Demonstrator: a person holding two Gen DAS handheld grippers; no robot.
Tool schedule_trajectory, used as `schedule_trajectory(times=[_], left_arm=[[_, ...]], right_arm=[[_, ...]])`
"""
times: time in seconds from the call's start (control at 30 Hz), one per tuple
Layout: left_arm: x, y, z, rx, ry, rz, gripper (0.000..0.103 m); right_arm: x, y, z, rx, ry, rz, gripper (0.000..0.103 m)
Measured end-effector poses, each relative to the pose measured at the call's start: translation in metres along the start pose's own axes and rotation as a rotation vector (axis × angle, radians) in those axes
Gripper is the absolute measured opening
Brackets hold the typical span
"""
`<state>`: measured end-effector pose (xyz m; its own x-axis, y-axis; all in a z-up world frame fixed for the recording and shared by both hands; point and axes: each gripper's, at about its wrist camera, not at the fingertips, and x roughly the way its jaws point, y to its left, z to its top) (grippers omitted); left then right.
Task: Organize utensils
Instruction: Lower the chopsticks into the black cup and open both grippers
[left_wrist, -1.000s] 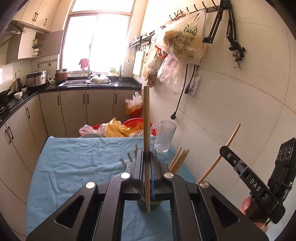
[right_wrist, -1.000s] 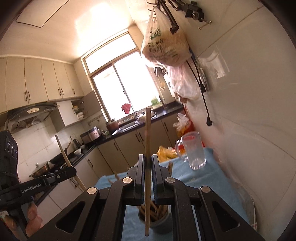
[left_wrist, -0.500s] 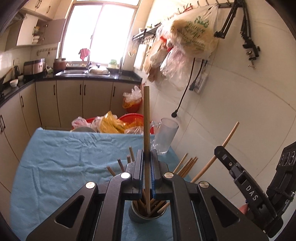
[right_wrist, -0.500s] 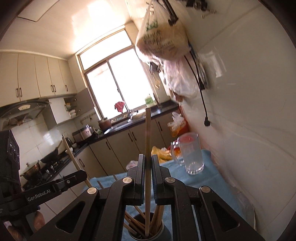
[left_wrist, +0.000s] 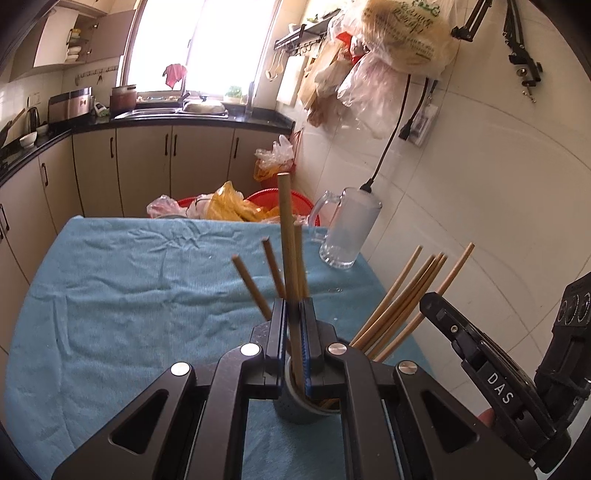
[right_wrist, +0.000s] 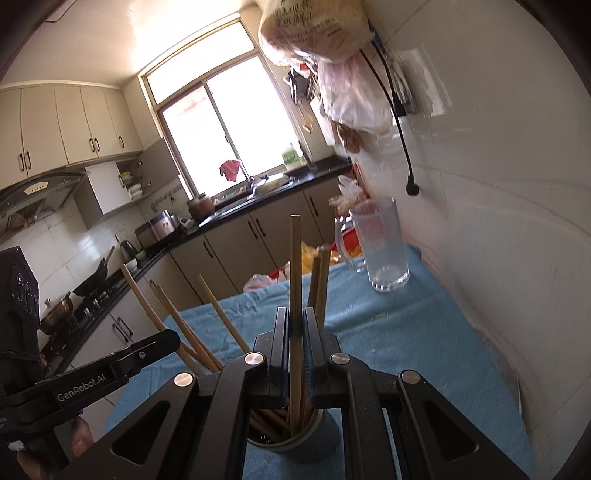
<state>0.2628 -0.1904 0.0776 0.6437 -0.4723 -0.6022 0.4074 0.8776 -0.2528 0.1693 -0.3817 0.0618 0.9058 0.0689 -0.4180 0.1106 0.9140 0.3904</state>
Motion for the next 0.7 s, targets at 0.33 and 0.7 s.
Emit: schedule_trajectory(times=[0.33, 0.7], left_arm=[[-0.010, 0.005, -0.004, -0.014, -0.024, 0.010, 0.044], [-0.031, 0.016, -0.013, -0.027, -0.101, 0.144, 0.088]], right_arm=[[-0.013, -0.004, 0.001, 0.036, -0.017, -0.009, 0.046], [-0.037, -0.006, -0.003, -0.006, -0.067, -0.194, 0.090]])
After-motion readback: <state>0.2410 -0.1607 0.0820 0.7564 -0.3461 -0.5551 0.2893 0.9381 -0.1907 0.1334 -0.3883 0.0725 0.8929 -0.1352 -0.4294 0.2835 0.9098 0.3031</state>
